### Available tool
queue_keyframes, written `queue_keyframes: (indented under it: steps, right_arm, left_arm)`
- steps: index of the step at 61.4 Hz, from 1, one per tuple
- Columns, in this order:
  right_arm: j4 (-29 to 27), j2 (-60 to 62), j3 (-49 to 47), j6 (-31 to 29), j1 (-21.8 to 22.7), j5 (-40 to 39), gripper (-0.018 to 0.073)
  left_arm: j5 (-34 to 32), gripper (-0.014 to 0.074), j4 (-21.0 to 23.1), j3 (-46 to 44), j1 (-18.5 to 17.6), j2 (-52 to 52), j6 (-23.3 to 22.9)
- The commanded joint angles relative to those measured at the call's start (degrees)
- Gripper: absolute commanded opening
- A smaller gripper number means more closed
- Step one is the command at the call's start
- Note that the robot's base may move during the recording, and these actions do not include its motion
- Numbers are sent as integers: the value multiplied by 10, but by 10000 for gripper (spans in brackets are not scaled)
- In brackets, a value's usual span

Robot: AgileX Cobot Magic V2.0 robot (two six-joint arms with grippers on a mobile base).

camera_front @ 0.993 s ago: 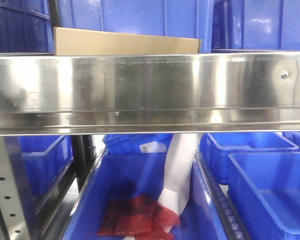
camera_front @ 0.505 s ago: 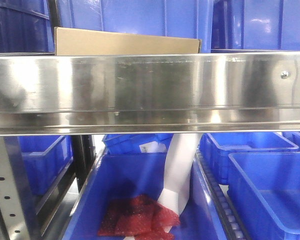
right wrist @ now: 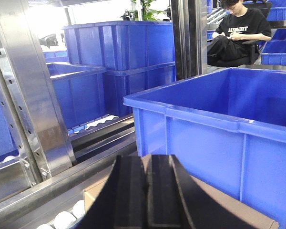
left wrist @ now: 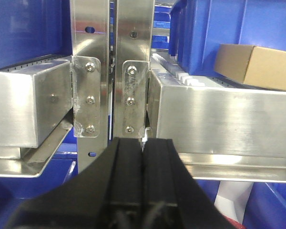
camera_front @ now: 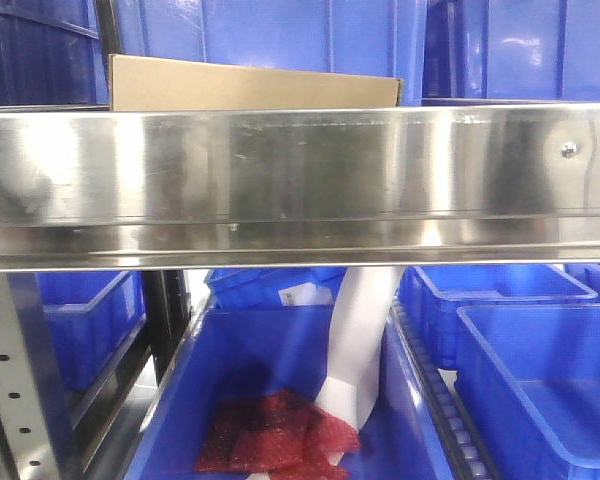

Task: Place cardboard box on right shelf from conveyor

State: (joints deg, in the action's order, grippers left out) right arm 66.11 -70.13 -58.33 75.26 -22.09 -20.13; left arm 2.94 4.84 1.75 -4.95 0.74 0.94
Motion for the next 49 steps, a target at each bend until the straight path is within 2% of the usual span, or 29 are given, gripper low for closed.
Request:
queue_keyframes:
  steps: [1,5,10,18,20,25,27,33,38,44,49]
  right_arm:
    - [-8,18,-19,-4,3,-14,35]
    - [-21,18,-19,-14,3,2,35]
    - [-93,21,-19,-96,-1,43,35]
    - [-268,39,-19,-317,-17,126,35]
    - [-328,48,-19,-391,-18,154,35]
    - [-448,66,-19,-528,-18,209,35]
    - [-496,77,-17,-614,-18,243,35]
    - [-565,115,12,-753,-17,284,35]
    - [-580,160,61,-797,-6,279,35]
    - [-592,220,130,-794,30,246,35]
    - [-625,278,202,-794,73,213,35]
  left_arm:
    - [-52,-119,4,-2,-3,7,-3]
    - [-52,-119,4,-2,-3,7,-3]
    - [-52,-119,4,-2,-3,7,-3]
    - [-52,-119,4,-2,-3,7,-3]
    - [-52,-119,4,-2,-3,7,-3]
    - [-52,-119,4,-2,-3,7,-3]
    - [-52,-119,4,-2,-3,7,-3]
    - [-52,-119,4,-2,-3,7,-3]
    - [-52,-119,4,-2,-3,7,-3]
    - [-52,-119,4,-2,-3,7,-3]
    - [-52,-119,4,-2,-3,7,-3]
